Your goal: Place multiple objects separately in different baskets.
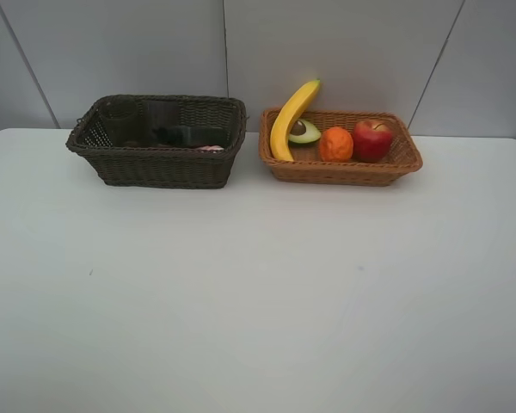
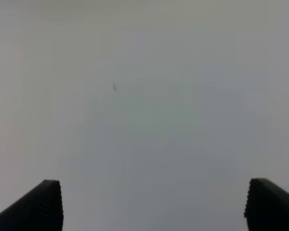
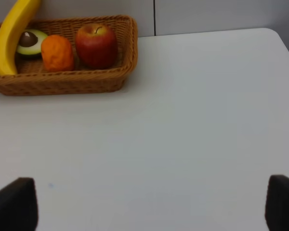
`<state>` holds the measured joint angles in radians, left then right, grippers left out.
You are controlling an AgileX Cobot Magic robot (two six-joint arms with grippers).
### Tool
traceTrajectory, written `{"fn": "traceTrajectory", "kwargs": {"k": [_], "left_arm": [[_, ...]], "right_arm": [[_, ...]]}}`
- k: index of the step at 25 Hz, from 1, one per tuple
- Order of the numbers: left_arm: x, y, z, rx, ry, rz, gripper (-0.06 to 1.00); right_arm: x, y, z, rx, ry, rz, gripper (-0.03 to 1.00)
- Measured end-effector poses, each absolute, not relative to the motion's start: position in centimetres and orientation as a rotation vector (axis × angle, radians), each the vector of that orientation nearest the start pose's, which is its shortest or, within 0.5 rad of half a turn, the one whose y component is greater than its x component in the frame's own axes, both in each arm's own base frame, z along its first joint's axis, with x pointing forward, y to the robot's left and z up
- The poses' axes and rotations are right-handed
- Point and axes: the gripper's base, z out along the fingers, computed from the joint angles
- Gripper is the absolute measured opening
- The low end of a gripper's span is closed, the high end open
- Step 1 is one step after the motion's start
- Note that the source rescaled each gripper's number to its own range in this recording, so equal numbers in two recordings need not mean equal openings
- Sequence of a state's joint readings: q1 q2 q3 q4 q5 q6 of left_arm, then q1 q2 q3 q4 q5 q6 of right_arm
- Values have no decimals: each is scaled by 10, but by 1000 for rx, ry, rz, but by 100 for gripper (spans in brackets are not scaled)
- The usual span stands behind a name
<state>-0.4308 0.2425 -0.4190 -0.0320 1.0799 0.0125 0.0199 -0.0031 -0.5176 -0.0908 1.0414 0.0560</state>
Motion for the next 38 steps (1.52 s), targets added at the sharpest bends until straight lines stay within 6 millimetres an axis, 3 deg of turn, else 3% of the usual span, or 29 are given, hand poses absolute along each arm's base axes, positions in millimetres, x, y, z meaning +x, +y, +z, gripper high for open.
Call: {"fn": "traceTrajectory", "kwargs": {"k": [10, 17, 38], "left_arm": [[3, -5, 253, 315, 2133, -187, 100], [1, -5, 253, 196, 2130, -119, 100], [1, -5, 253, 185, 2131, -112, 100]], "right_arm": [[-7, -7, 284, 40, 2001, -59, 100], [-7, -7, 284, 40, 2001, -59, 100], [-7, -7, 284, 40, 2001, -59, 100]]}}
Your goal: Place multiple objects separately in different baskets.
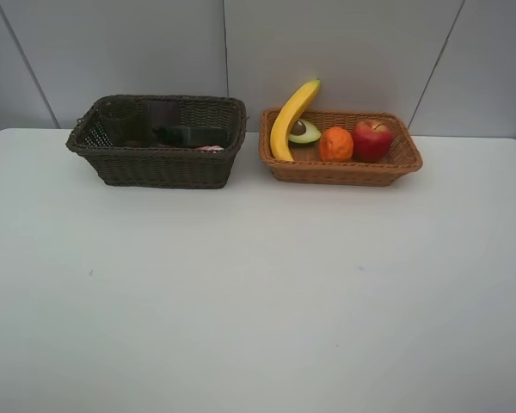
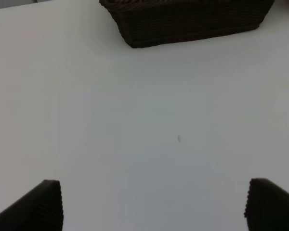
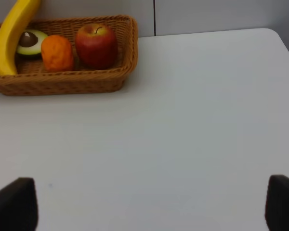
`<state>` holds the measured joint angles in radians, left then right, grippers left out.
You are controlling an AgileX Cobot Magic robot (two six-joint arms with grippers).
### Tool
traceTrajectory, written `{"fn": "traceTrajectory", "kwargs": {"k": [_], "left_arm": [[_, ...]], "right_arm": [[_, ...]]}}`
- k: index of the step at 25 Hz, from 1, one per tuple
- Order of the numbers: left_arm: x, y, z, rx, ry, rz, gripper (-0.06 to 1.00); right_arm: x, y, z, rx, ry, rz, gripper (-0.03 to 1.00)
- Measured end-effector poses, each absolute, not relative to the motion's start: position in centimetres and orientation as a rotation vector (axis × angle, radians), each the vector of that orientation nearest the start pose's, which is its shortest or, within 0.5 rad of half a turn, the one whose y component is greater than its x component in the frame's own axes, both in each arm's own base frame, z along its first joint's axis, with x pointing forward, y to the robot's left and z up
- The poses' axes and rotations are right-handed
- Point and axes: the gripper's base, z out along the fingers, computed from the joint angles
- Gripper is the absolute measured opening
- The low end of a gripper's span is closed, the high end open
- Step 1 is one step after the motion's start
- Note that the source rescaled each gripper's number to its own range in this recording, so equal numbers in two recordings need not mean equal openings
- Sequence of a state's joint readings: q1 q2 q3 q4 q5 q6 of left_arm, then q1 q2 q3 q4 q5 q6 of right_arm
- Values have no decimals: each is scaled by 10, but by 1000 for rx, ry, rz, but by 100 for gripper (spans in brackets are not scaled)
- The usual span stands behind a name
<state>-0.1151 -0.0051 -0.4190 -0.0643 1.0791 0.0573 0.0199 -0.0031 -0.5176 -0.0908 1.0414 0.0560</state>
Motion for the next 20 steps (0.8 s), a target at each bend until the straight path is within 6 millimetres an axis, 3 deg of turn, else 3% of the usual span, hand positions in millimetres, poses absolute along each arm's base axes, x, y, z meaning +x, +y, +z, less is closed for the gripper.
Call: {"fn": "traceTrajectory", "kwargs": {"k": [20], "left_arm": [[1, -5, 253, 185, 2131, -112, 100]], "right_arm": [[-7, -7, 284, 40, 2001, -59, 100]]}}
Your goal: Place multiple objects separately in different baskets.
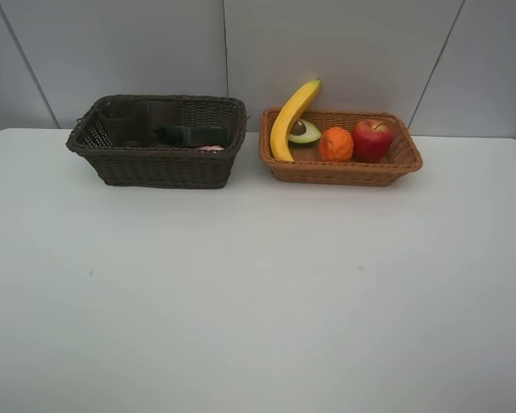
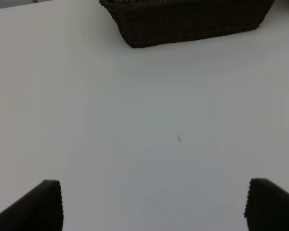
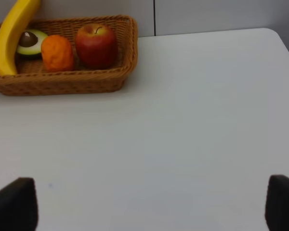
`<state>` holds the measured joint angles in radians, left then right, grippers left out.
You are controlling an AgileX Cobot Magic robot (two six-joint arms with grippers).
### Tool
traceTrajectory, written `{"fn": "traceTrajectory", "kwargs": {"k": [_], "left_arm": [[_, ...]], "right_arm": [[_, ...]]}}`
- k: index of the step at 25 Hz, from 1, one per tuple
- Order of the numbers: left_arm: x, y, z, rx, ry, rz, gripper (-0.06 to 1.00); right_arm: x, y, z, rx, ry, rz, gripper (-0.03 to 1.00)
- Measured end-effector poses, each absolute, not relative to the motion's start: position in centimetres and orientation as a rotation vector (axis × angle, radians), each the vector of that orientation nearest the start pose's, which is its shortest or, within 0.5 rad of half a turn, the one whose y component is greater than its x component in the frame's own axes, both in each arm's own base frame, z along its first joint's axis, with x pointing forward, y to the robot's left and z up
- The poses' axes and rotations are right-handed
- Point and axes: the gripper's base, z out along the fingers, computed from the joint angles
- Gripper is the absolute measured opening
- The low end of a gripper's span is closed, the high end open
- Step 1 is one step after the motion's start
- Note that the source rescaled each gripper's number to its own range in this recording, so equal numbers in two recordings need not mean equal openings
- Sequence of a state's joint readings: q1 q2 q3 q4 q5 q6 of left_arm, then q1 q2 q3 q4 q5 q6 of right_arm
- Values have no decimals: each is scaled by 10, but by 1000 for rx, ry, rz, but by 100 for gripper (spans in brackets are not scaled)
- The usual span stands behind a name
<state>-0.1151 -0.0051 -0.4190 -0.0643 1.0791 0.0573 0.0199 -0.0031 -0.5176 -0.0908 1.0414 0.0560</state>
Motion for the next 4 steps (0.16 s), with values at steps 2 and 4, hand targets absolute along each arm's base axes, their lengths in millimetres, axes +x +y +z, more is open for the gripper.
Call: {"fn": "traceTrajectory", "kwargs": {"k": [2, 4], "left_arm": [[1, -5, 253, 185, 2131, -112, 100], [1, -5, 253, 185, 2131, -112, 100]], "right_arm": [[-7, -7, 284, 40, 2001, -59, 100], [-7, -7, 284, 40, 2001, -59, 100]]}}
